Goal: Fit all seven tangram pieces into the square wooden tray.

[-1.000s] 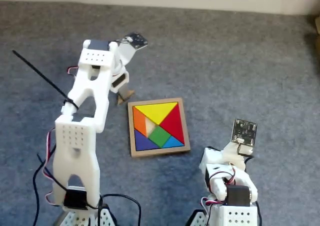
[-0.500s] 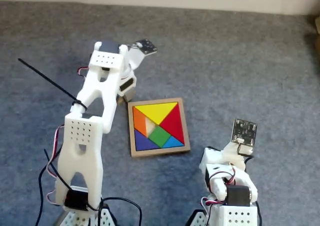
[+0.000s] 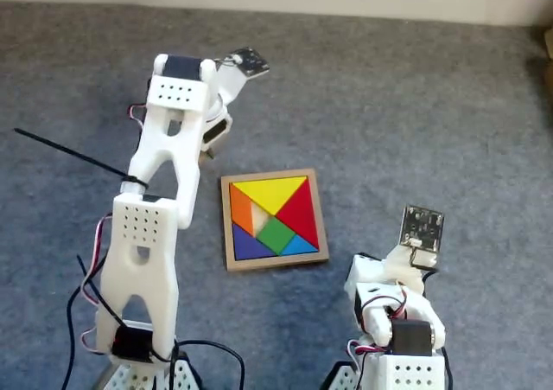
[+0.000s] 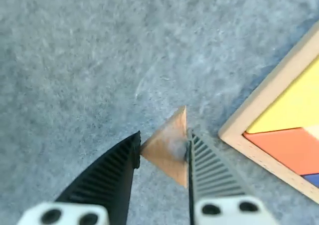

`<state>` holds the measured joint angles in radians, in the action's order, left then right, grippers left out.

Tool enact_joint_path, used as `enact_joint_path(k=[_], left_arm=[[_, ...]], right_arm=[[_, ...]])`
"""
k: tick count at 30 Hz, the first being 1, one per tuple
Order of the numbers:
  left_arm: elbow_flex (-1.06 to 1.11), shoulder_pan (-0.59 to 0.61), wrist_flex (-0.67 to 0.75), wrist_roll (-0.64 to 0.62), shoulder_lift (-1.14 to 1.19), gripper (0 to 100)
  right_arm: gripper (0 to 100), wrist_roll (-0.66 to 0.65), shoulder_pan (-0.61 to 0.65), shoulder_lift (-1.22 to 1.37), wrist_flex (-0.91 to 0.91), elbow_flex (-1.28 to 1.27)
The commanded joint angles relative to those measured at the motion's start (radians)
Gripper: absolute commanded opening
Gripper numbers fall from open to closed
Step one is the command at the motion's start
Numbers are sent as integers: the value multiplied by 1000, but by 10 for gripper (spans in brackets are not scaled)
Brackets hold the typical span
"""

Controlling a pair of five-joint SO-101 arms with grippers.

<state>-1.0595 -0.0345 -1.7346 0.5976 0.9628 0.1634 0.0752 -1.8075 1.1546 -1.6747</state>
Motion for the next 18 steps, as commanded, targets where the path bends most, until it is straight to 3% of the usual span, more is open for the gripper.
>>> enact_joint_path(k=[1,9,14,18], left_arm=[[-67,-38,-28,-3,-18,21],[-25,-79,-34,49,-97,21],[248,-143,-32,58,-323,21],[495,-206,-26,155,-501,21]], right_arm=[[15,11,-15,-8,-25,-145],[15,11,-15,-8,-25,-145],[15,11,-15,-8,-25,-145],[15,11,-15,-8,-25,-145]])
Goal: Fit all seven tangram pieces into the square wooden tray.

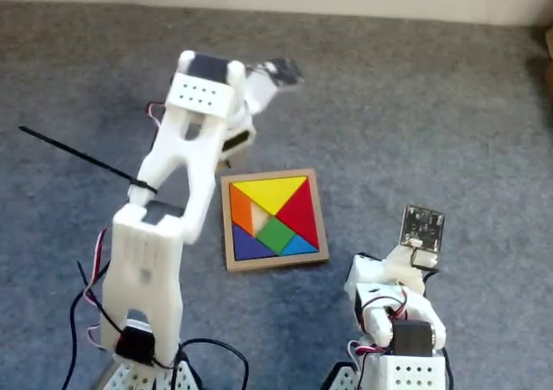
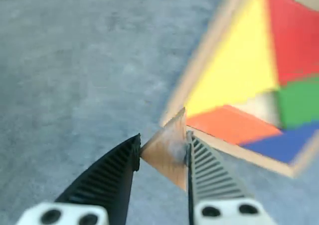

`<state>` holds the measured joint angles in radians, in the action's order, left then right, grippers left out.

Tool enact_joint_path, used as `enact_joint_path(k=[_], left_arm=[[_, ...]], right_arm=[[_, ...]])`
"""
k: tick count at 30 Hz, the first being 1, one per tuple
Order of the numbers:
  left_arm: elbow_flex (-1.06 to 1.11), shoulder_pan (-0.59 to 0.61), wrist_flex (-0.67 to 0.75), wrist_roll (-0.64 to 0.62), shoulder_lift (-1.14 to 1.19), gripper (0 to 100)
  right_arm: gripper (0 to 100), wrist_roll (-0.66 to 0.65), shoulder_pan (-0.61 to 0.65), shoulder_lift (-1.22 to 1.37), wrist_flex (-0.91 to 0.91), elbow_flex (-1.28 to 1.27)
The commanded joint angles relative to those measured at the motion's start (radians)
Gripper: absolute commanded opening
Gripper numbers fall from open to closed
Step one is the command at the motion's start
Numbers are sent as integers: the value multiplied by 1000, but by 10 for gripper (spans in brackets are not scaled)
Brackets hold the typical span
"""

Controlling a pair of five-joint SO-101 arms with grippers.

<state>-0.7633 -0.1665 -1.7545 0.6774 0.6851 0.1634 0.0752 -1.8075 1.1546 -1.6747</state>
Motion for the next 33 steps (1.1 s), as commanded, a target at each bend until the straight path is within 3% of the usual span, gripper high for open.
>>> enact_joint_path(k=[1,11,16,21,25,28,30,33], left_arm=[[252,-88,-6,94,-259,21],[607,-160,204,370,-387,21],[705,-188,295,534,-384,21],[745,-232,308,620,-384,24],[748,-254,351,626,-383,38],[745,-246,365,614,-383,142],[737,-239,367,537,-389,198],[727,-232,387,474,-395,207]], right_arm=[[15,11,-15,-8,-25,-145],[15,11,-15,-8,-25,-145],[15,11,-15,-8,-25,-145],[15,11,-15,-8,-25,-145],[15,11,-15,-8,-25,-145],[15,11,-15,-8,-25,-145],[15,11,-15,-8,-25,-145],[15,11,-15,-8,-25,-145]])
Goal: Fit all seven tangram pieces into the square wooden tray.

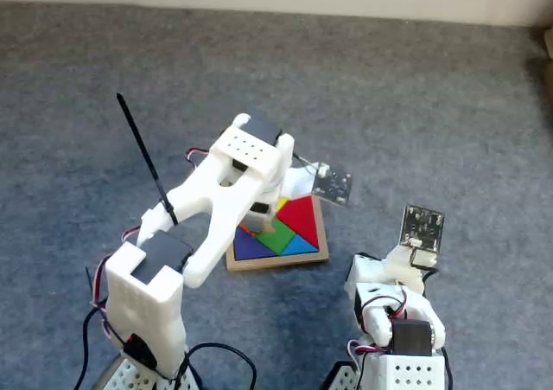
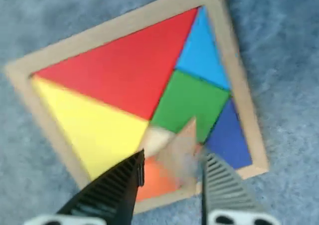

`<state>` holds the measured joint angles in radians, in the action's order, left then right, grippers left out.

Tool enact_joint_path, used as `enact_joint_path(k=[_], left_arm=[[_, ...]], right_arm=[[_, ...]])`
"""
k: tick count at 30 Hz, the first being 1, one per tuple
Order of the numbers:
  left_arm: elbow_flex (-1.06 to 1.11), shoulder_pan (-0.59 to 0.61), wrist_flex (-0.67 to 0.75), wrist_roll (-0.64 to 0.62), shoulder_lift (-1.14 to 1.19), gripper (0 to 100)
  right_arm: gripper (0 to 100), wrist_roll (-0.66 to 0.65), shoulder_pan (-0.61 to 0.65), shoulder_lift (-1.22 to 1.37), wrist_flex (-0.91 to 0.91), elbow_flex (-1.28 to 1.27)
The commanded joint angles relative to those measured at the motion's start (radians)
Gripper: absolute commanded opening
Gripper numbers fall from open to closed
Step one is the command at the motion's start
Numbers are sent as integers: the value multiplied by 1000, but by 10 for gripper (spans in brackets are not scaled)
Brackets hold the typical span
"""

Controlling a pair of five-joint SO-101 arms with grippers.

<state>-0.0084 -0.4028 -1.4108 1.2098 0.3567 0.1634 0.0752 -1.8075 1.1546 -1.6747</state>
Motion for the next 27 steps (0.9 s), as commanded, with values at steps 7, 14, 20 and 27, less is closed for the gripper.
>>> enact_joint_path(k=[7,14,20,27], left_arm=[[-77,65,41,-172,-85,206],[27,150,8,-319,-271,206],[245,200,71,-390,-398,206],[404,209,261,-512,-407,207]], right_arm=[[15,11,-15,-8,-25,-145],[15,11,-15,-8,-25,-145],[15,11,-15,-8,-25,-145],[15,11,-15,-8,-25,-145]])
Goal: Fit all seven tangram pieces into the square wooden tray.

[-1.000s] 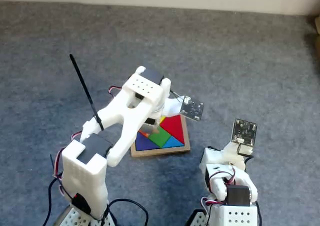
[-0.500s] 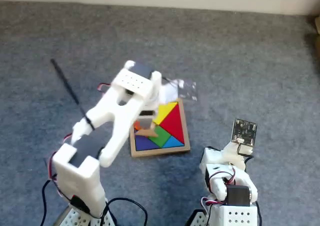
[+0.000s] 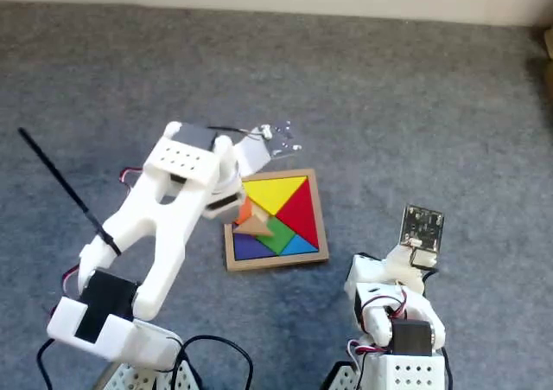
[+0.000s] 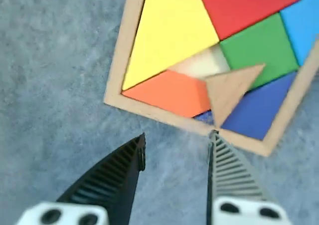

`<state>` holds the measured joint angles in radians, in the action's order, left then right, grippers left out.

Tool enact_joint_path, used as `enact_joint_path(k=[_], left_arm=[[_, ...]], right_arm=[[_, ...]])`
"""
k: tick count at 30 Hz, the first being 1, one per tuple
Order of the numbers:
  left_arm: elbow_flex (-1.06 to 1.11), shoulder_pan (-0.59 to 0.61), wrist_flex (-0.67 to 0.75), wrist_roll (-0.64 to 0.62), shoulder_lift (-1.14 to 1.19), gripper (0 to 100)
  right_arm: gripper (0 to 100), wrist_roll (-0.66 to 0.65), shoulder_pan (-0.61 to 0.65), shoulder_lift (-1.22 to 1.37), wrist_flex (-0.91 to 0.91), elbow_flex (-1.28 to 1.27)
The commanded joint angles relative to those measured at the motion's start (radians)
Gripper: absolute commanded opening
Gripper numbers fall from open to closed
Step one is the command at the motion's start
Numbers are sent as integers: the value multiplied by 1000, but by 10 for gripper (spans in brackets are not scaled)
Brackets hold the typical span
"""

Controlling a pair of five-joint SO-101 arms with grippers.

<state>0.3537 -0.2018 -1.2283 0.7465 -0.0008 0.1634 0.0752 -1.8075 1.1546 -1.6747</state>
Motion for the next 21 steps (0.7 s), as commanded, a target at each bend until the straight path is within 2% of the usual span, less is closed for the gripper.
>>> enact_joint_path(k=[1,15,21], left_arm=[[53,8,89,-57,-50,207],[183,8,236,-64,-48,207],[154,13,236,-66,-70,207]], right_arm=[[15,11,-15,-8,-25,-145],[15,11,-15,-8,-25,-145],[15,11,-15,-8,-25,-145]])
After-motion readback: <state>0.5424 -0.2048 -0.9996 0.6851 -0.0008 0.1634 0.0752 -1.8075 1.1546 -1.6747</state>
